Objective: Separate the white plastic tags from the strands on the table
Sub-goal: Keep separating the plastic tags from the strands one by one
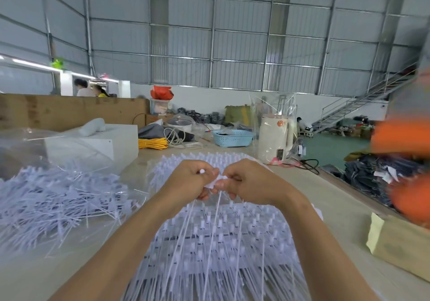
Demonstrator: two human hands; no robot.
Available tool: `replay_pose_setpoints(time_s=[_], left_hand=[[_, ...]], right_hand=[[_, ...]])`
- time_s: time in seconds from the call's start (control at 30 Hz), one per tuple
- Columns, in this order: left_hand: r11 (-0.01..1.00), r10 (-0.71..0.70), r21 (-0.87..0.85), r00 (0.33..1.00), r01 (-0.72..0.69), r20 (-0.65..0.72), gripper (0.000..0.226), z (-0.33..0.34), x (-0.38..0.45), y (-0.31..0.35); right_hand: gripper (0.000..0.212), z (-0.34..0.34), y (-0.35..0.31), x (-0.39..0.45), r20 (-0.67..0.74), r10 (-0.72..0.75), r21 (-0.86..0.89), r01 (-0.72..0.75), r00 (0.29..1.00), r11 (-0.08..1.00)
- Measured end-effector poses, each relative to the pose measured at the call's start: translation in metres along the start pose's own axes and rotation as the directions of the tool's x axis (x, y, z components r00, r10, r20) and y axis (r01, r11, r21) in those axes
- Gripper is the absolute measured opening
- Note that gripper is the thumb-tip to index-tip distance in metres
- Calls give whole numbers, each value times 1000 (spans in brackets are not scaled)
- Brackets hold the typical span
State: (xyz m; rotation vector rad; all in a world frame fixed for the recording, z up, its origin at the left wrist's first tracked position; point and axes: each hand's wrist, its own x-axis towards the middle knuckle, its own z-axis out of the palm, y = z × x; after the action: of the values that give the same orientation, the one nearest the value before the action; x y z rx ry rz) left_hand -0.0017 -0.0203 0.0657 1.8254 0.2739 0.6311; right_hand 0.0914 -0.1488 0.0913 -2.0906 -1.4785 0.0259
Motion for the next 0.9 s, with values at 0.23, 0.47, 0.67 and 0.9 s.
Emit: replay_pose_setpoints(time_s=[0.23,0.47,0.67,0.9], left_hand=[[993,-22,116,995,32,-94,38,4,-3,-2],[966,-159,187,980,179,-119,33,0,-6,0],[955,-293,62,955,290,50,21,-15,-7,7],[901,-183,-297,898,316,401,26,-32,-7,5]], right_hand=[[39,5,-2,4,-11,-43,-169,40,999,985],[11,16,-7,6,-25,-132,-350,115,991,930],[7,20,-4,8,-7,-191,-302,180,982,936],[10,7,-11,3,-22,-291,134,292,956,947]])
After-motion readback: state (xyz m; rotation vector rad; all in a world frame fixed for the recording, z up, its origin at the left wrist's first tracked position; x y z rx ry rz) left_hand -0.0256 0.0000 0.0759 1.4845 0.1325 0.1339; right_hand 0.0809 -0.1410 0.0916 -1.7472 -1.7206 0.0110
